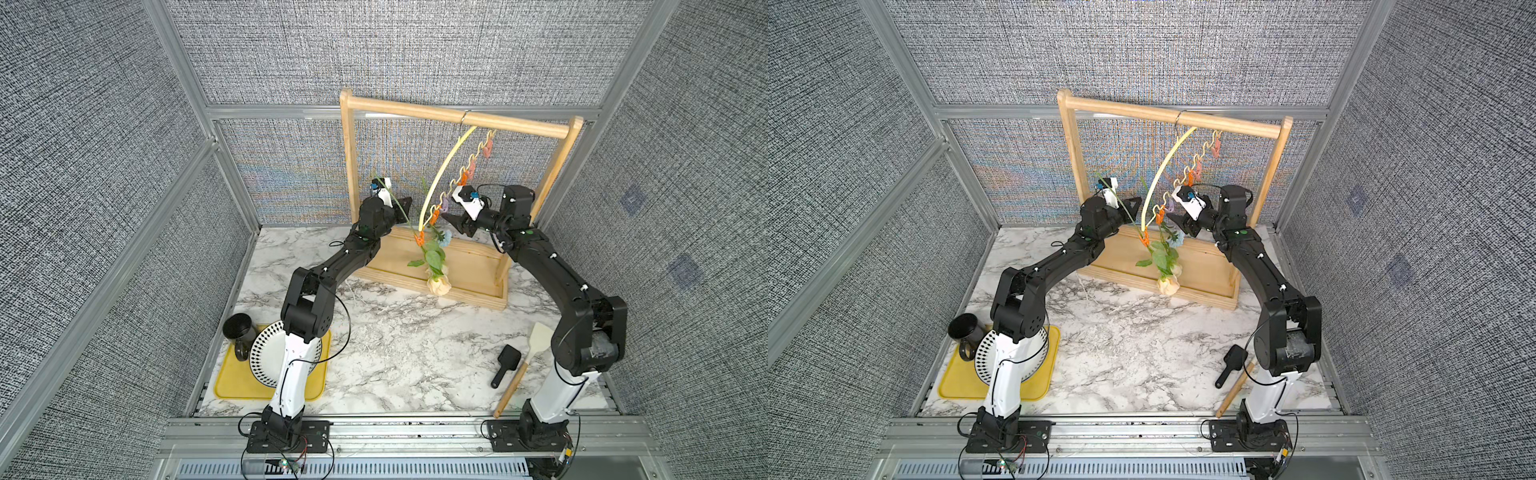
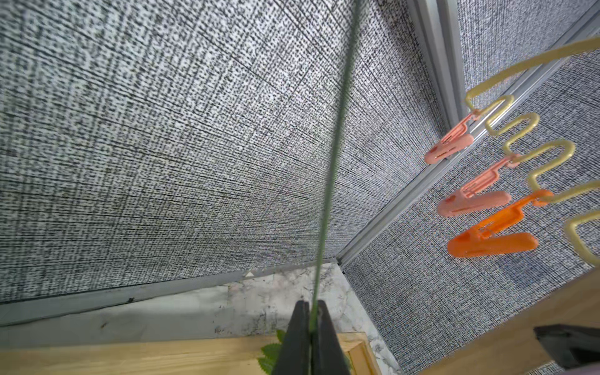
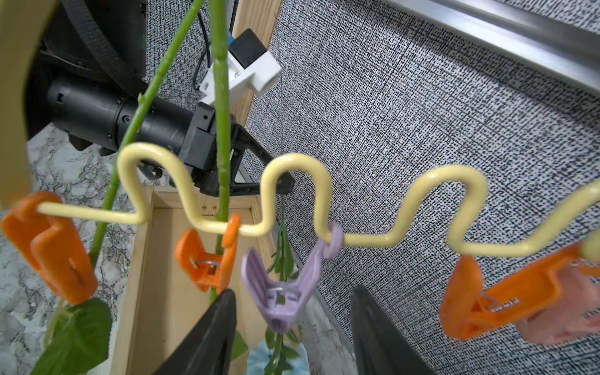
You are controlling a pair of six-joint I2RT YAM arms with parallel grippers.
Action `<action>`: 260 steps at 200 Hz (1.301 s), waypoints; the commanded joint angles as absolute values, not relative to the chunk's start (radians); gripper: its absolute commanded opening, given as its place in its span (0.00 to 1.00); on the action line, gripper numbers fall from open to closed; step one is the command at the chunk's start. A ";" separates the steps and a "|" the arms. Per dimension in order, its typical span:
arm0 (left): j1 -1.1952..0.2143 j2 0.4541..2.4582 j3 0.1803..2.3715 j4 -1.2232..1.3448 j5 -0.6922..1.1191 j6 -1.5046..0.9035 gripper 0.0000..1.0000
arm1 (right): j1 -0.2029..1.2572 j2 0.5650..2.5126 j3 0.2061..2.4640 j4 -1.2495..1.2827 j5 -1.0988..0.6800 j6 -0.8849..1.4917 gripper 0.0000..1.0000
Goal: Dry the flowers on a clothes hanger
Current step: Open the clamp at the hanger.
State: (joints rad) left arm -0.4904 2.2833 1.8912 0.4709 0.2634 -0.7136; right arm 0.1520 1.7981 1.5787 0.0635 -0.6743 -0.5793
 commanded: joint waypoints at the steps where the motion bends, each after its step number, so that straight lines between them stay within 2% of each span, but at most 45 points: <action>1: -0.494 2.293 1.905 0.516 0.275 -0.758 0.02 | 0.163 1.803 1.579 0.101 -0.641 -0.547 0.58; 70: -0.503 2.293 1.915 0.517 0.292 -0.783 0.02 | 0.195 1.817 1.557 0.199 -0.565 -0.483 0.58; 115: -0.506 2.298 1.927 0.508 0.303 -0.796 0.02 | 0.196 1.822 1.556 0.246 -0.553 -0.439 0.53; 260: -0.509 2.301 1.972 0.459 0.348 -0.785 0.02 | 0.229 1.787 1.502 0.331 -0.448 -0.397 0.52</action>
State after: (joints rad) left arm -0.5083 2.3093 1.9697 0.4435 0.3241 -0.7933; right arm 0.2283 1.7962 1.5040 0.2874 -0.4713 -0.4175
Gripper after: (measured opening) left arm 0.076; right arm 0.518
